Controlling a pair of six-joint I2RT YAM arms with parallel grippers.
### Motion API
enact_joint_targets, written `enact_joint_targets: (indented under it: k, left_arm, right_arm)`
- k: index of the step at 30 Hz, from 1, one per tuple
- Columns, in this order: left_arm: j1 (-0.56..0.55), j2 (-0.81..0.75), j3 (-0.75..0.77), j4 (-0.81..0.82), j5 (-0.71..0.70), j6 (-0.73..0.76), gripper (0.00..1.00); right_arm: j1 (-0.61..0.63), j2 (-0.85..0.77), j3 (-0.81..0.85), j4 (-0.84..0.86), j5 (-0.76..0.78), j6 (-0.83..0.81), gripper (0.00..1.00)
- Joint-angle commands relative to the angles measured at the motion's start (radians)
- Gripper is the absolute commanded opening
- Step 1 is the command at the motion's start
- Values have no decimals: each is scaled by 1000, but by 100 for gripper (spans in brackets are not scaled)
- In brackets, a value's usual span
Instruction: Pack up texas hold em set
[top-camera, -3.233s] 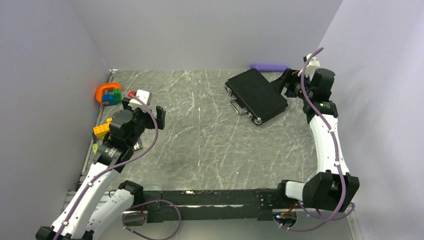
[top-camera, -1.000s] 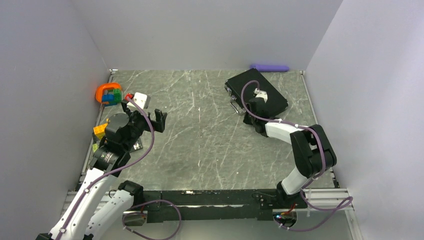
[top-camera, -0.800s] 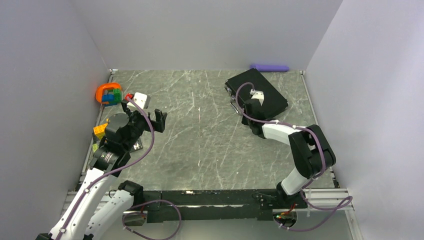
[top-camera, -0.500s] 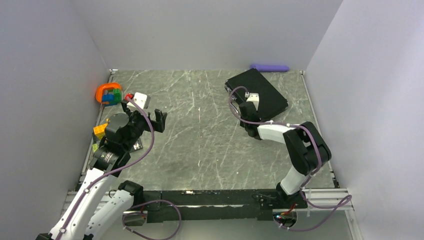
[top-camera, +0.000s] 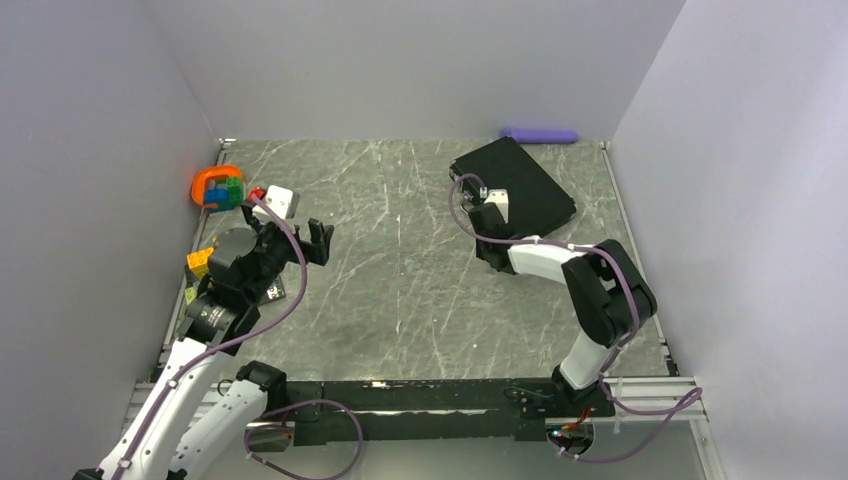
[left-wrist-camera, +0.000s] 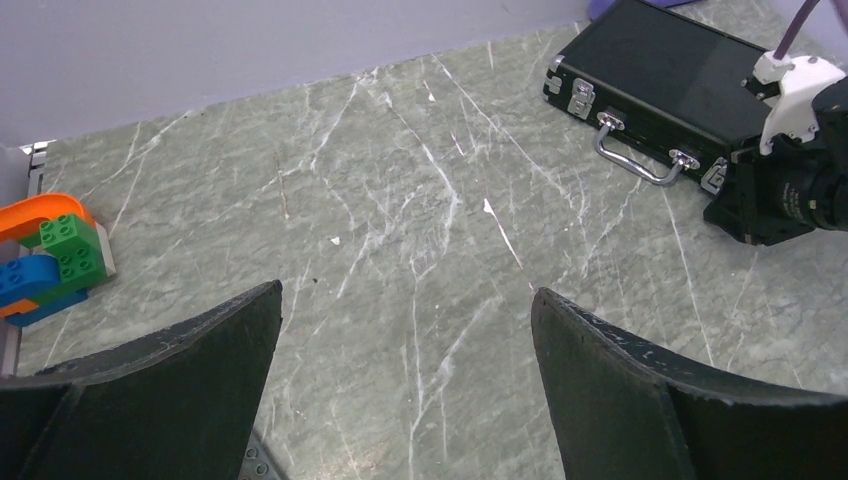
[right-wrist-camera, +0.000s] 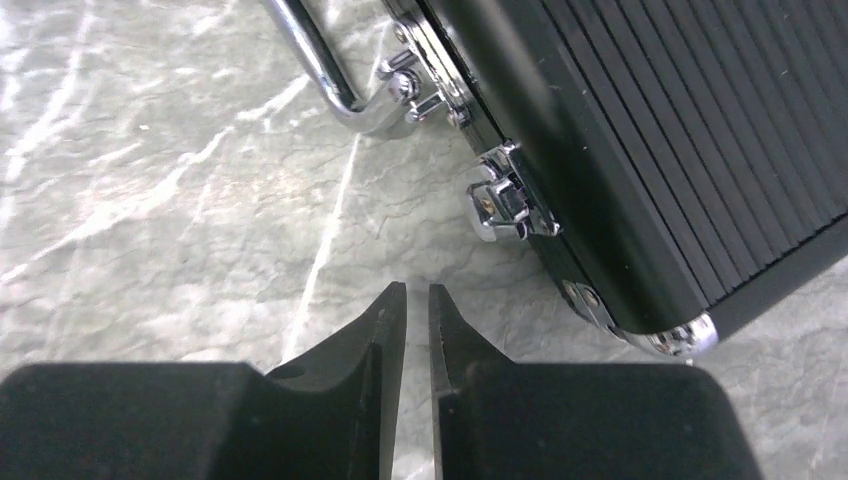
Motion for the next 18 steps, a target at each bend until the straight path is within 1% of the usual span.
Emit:
enact_joint_targets:
  k: [1,8,13,18]
  left_arm:
    - [-4,-12,22,19,10,-5,98]
    - [-4,-15,23,18,13,-7,98]
    - [-4,-16,22,19,10,-6,98]
    - [-4,-15,22,20,11,-6,98]
  right_arm:
    - [4,-109,89,-87,-47,-14,20]
    - [4,-79,270,-260,-89,-50,28]
    - [-2,-32,368,-306,-102,-72,33]
    - [-17,43,414,-367,-118,-64,33]
